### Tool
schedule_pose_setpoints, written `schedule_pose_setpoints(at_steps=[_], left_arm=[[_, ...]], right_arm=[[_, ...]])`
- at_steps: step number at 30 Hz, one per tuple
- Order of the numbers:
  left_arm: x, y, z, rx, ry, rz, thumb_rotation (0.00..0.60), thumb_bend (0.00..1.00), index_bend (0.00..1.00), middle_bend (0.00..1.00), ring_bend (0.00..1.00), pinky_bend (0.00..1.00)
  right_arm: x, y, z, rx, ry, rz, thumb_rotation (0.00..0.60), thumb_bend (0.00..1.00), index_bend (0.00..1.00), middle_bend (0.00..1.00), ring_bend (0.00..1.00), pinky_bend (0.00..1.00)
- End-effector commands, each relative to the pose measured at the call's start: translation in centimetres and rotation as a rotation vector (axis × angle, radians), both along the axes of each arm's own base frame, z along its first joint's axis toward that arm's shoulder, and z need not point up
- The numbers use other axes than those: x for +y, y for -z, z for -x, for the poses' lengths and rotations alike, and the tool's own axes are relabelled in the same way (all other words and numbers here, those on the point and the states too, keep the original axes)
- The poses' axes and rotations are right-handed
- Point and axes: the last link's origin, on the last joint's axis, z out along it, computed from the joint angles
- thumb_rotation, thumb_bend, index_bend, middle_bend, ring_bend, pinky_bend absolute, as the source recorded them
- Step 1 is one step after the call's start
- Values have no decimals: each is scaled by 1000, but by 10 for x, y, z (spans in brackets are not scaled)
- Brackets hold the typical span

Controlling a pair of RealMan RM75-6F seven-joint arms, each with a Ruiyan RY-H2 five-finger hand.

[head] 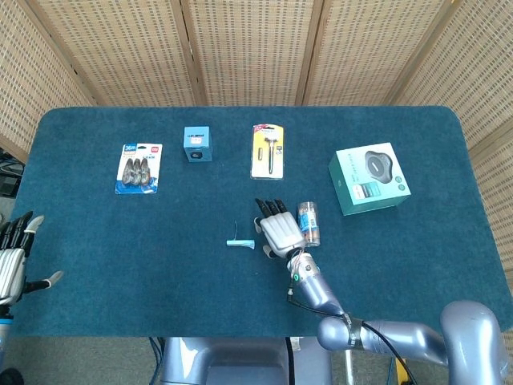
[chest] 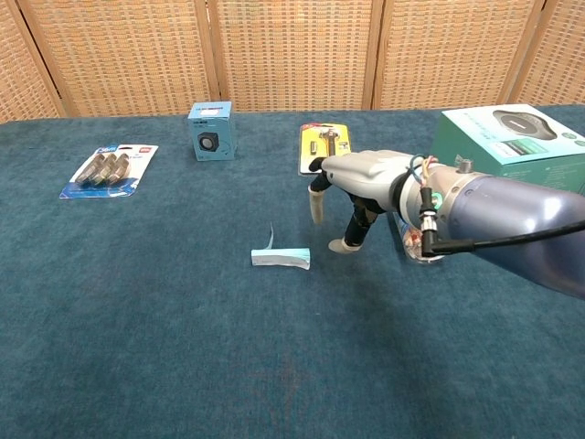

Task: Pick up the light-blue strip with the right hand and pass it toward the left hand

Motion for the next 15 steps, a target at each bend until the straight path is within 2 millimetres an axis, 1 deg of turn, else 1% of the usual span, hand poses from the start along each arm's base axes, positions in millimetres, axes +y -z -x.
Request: schedule_pose_setpoints(at_steps=[1, 6, 11, 15], left_arm=[[1, 1, 0, 2, 0, 5, 600, 0, 0, 0, 0, 0], [1, 0, 0, -2, -1, 3, 600, 0, 0, 0, 0, 0], [0, -1, 0, -9, -3, 2, 600, 0, 0, 0, 0, 0], [0, -2, 1, -15, -3, 1, 600, 0, 0, 0, 0, 0]], right_arm=[[2, 5, -6, -6, 9, -5, 600, 347, 409, 0, 0, 0], [4, 13, -12, -23, 36, -13, 600, 338, 409, 0, 0, 0], [3, 23, -15, -65, 102, -39, 600, 338, 409, 0, 0, 0], [1, 32, -15, -50, 109, -36, 600, 339, 409, 0, 0, 0]])
